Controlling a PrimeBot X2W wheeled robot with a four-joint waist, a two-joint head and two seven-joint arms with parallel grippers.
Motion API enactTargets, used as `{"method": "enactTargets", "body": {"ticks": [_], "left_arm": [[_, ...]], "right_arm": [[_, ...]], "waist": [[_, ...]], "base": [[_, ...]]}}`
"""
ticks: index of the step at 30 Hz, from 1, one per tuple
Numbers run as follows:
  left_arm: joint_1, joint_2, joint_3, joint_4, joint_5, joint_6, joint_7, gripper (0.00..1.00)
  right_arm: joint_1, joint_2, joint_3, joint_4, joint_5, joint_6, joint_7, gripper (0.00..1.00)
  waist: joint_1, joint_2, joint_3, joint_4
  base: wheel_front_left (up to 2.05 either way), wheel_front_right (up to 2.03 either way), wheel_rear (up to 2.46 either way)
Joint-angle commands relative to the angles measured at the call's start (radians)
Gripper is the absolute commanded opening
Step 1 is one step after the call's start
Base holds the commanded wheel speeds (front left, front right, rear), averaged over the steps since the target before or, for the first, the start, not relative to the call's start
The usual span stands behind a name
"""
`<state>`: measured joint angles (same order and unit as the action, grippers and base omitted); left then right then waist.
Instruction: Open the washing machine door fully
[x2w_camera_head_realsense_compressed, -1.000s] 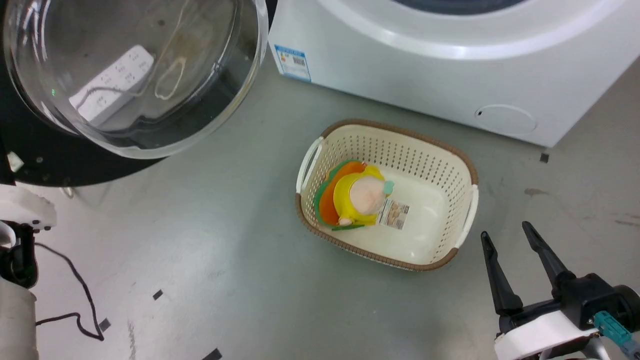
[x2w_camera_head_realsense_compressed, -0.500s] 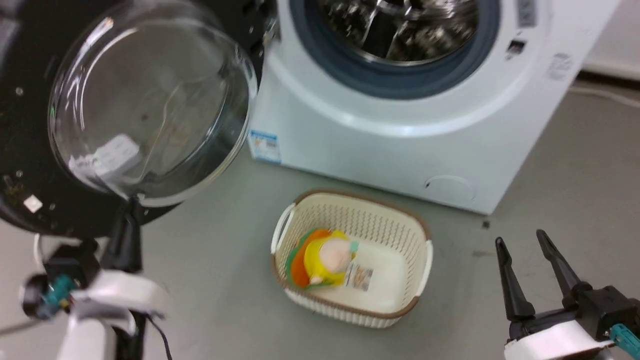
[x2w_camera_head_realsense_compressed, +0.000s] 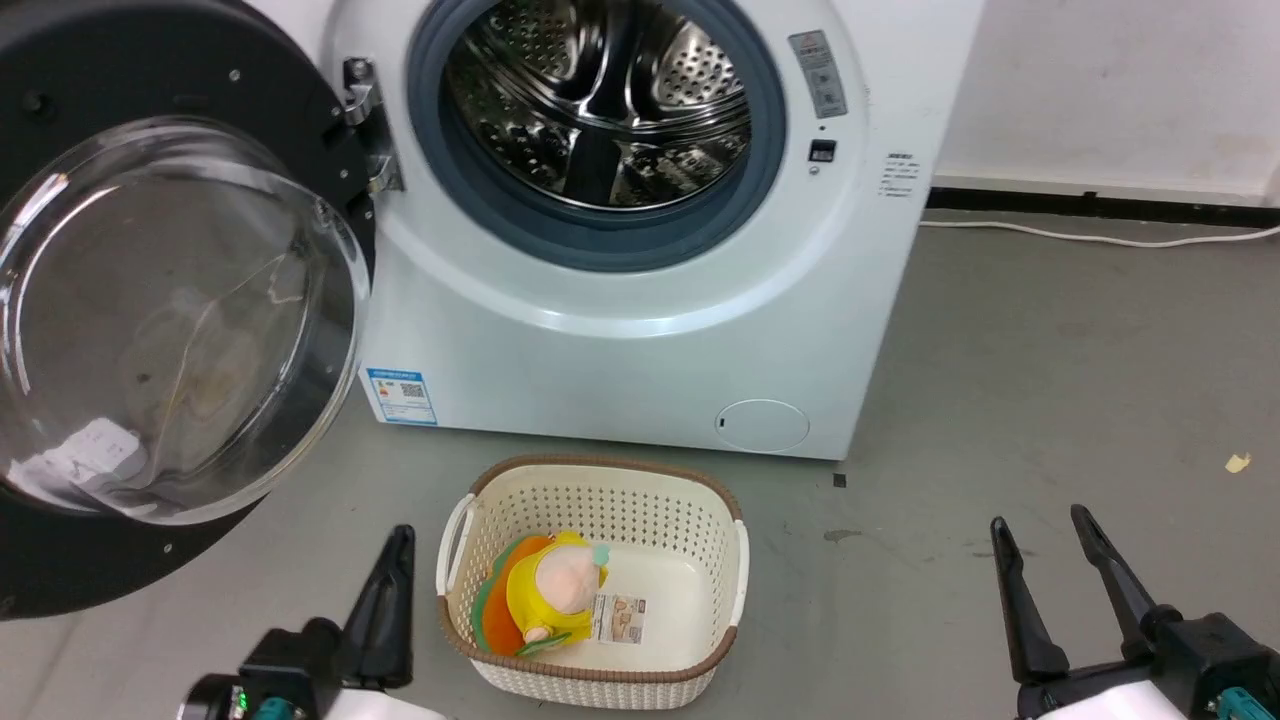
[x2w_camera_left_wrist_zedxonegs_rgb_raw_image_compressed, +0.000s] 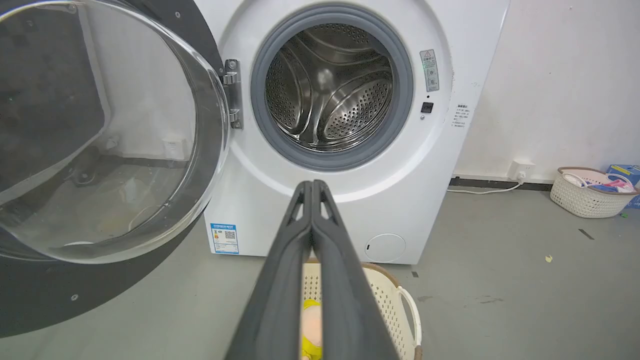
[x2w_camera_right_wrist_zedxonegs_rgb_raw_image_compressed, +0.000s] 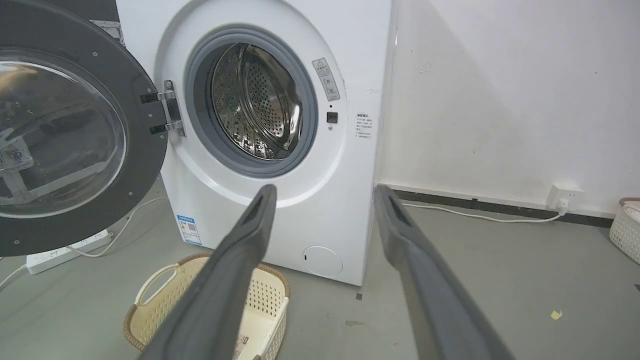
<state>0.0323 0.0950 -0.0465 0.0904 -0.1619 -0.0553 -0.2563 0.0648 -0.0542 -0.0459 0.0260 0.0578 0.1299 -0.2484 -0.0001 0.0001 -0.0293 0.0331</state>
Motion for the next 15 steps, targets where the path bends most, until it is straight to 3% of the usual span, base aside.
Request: {"method": "enactTargets", "body": {"ticks": [1,2,3,4,5,15], "left_arm": [[0.021,-0.007,-0.008,-0.009,0.014,0.012,-0.005,0.00],[0.028,-0.011,-0.013,-0.014,0.020,0.019,-0.005,0.00],[0.035,-0.015,-0.020,-0.014,0.026,0.024,-0.005,0.33],[0.040,-0.016,-0.028,-0.012,0.035,0.029,-0.005,0.90],[0.045,-0.017,-0.034,-0.008,0.044,0.032,-0.005,1.00],[0.056,-0.022,-0.069,0.032,0.089,0.039,-0.005,1.00]], "right_arm": [[0.012,0.004,-0.001,0.004,0.008,0.001,-0.006,1.00],[0.013,0.004,-0.002,0.007,0.010,0.001,-0.007,1.00],[0.016,0.004,-0.003,0.009,0.011,0.001,-0.007,1.00],[0.019,0.004,-0.004,0.012,0.013,0.001,-0.008,1.00],[0.022,0.004,-0.005,0.016,0.014,0.001,-0.008,1.00],[0.032,0.004,-0.004,0.065,0.028,0.001,-0.011,1.00]], "waist": [[0.0001,-0.0001,-0.006,-0.012],[0.0001,-0.0001,-0.008,-0.014],[0.0001,-0.0001,-0.009,-0.016],[0.0001,-0.0001,-0.011,-0.017],[0.0001,-0.0001,-0.012,-0.017],[0.0001,-0.0001,-0.016,-0.020]], "base": [[0.00,0.00,0.00],[0.00,0.00,0.00],[0.00,0.00,0.00],[0.00,0.00,0.00],[0.00,0.00,0.00],[0.00,0.00,0.00]]}}
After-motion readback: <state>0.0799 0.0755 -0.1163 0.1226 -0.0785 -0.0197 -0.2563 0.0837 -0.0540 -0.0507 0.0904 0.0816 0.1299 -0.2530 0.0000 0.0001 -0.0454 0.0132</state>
